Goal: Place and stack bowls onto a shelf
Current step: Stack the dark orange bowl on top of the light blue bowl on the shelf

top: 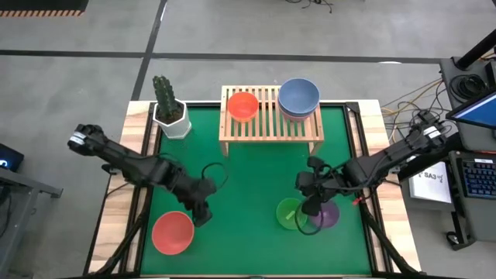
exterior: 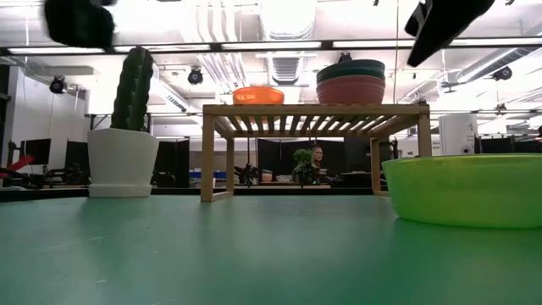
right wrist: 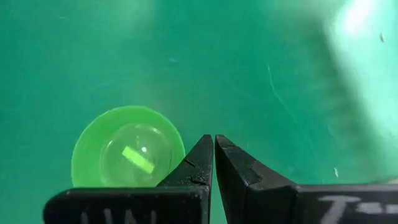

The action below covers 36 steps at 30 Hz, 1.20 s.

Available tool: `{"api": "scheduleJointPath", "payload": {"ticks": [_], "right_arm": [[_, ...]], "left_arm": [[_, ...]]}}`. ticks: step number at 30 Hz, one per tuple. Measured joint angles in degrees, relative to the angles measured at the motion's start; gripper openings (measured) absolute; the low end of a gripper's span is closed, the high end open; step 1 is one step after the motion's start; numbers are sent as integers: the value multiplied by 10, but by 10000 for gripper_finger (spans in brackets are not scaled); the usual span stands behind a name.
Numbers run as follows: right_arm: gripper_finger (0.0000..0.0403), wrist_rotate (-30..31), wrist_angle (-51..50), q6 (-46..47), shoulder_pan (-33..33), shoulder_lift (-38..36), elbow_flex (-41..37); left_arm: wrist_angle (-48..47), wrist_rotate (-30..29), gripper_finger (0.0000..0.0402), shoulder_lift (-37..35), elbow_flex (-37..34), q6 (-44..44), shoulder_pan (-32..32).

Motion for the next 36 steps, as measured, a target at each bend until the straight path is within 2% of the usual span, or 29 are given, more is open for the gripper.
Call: {"api": "scheduleJointPath", "payload": {"ticks": [7,11,14,19,26,33,36], "right_arm": [[9,3,146,-63,0,-39,-92],[9,3,211,-107,0,-66,-125],[9,3,226,-121,0,-87,-139],[9,3,233,-131,0,-119,-156],[9,2,234,-143,0,-141,-166],[9,2,237,-163,0,-142,-166],[9,3,237,-170,0,-142,-163]], "left_arm": [[-39,-7,30,0,-4,-224,-73],[-47,-32,62,0,-15,-316,-108],[-44,-43,91,12,-20,-376,-130],[-23,-41,138,70,-21,-445,-157],[-55,-15,173,165,30,-450,-165],[-225,-15,164,247,127,-409,-166],[-238,-15,157,271,147,-389,-167]]}}
